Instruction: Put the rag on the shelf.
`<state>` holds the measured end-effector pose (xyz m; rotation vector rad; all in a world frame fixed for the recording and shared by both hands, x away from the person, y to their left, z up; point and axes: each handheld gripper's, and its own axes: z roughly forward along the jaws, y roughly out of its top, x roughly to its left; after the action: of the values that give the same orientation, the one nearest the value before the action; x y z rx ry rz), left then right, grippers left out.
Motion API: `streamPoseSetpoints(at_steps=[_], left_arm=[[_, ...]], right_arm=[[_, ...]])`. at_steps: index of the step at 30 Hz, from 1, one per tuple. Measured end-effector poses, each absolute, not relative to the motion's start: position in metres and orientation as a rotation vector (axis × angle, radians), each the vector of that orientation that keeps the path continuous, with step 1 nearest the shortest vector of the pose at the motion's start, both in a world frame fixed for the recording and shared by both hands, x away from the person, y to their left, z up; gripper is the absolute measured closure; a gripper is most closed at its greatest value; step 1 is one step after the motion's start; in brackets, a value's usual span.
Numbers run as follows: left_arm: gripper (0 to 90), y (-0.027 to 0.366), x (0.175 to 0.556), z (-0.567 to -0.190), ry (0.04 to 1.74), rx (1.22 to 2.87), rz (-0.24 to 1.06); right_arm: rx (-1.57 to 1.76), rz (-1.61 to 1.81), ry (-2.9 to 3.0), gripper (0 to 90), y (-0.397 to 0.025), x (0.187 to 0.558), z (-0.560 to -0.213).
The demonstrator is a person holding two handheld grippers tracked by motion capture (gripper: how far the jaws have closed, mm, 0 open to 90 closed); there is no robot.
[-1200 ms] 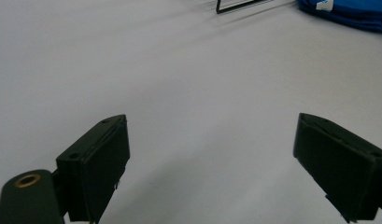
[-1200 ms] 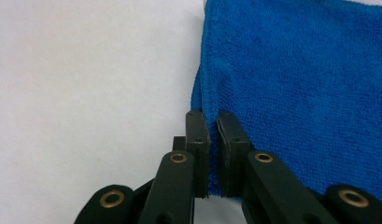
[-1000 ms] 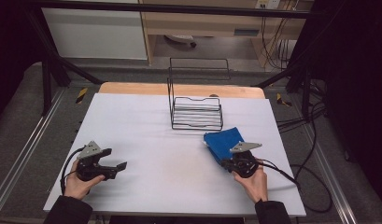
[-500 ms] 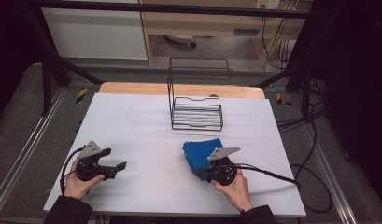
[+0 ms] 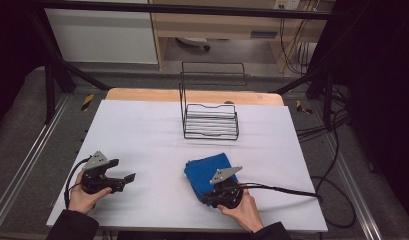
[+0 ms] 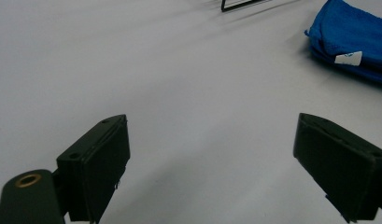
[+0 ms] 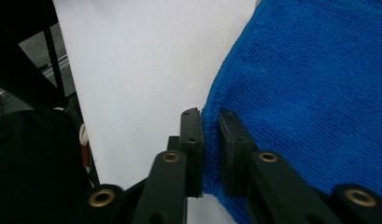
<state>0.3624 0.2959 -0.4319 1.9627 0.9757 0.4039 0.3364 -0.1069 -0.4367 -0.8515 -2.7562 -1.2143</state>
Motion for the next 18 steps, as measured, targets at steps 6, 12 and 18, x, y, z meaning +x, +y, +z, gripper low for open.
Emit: streamPoseSetpoints(at_steps=[6, 12, 18], left_arm=[[11.0, 0.296, 0.362, -0.432, 0.976, 1.962, 0.404], [11.0, 0.296, 0.362, -0.432, 0.977, 1.964, 0.405], [10.8, 0.296, 0.362, -0.432, 0.977, 1.967, 0.404]], right_arm=[[-0.913, -1.323, -2.749, 53.2, -0.113, 0.338, -0.426], [-1.159, -1.430, -2.758, 41.5, -0.148, 0.349, -0.413], [-1.438, -1.320, -2.776, 45.9, -0.184, 0.352, -0.430]])
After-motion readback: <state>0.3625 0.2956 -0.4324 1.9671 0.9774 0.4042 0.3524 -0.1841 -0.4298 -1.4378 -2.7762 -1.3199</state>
